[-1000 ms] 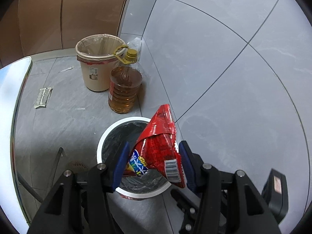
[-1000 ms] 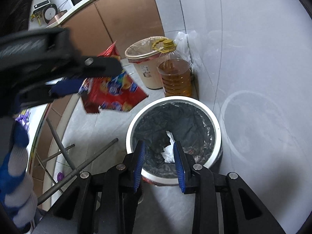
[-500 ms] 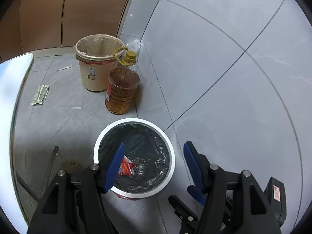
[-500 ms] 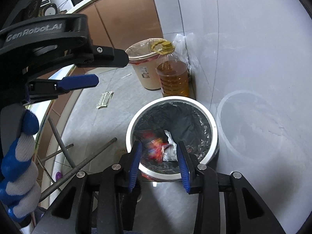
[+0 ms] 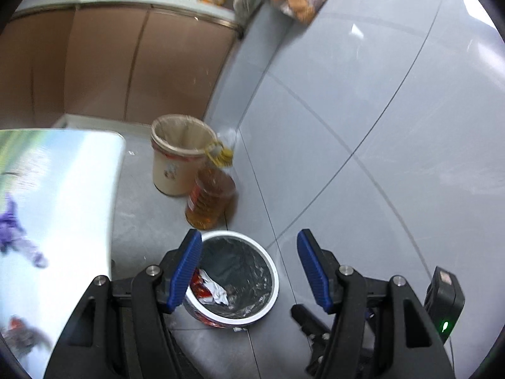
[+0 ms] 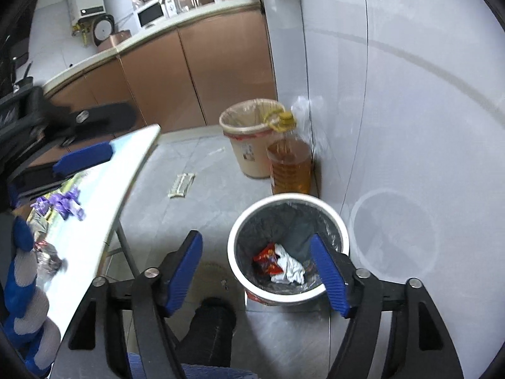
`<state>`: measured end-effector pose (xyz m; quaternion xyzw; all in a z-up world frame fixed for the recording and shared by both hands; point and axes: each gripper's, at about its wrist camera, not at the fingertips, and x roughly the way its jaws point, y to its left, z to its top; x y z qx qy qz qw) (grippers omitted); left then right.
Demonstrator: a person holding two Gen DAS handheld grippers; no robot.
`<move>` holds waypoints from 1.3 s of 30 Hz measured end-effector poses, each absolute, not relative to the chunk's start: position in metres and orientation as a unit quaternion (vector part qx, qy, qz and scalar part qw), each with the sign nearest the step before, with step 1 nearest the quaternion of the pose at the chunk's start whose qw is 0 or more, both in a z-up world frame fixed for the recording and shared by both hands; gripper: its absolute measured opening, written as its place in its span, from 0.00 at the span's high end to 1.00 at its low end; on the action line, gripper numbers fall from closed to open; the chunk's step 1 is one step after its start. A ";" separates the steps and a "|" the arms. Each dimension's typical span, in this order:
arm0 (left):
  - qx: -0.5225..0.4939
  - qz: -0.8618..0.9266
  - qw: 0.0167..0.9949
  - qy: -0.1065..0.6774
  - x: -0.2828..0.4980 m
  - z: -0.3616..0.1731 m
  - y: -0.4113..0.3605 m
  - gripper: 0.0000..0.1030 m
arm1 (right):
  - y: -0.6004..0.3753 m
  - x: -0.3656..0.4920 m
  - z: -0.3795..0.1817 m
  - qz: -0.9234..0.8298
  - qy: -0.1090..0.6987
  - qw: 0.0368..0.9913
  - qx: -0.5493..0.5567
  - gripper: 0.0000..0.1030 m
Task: Collect trash
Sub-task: 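Withdraw both tools from the bin back toward the table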
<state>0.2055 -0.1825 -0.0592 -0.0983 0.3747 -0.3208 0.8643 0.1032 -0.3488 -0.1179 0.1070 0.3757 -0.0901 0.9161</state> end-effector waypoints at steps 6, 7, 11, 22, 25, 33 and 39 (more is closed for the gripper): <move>-0.097 -0.307 0.886 0.335 0.168 -0.021 -0.129 0.41 | -0.319 0.078 -0.064 -0.083 0.324 0.939 0.080 0.14; -0.098 -0.301 0.891 0.326 0.160 -0.014 -0.118 0.41 | -0.314 0.074 -0.056 -0.080 0.316 0.942 0.076 0.12; -0.098 -0.281 0.905 0.305 0.138 0.002 -0.084 0.41 | -0.292 0.051 -0.018 -0.066 0.277 0.957 0.062 0.09; -0.109 -0.234 0.931 0.257 0.074 0.037 -0.012 0.41 | -0.245 -0.016 0.064 -0.033 0.171 0.984 0.030 0.05; -0.113 -0.227 0.936 0.246 0.059 0.042 0.000 0.41 | -0.237 -0.028 0.076 -0.026 0.155 0.987 0.018 0.03; -0.117 -0.212 0.943 0.229 0.033 0.055 0.009 0.41 | -0.245 -0.055 0.091 -0.033 0.123 0.992 0.017 0.00; -0.114 -0.201 0.945 0.233 0.023 0.054 0.008 0.41 | -0.254 -0.061 0.091 -0.032 0.115 0.992 0.027 0.00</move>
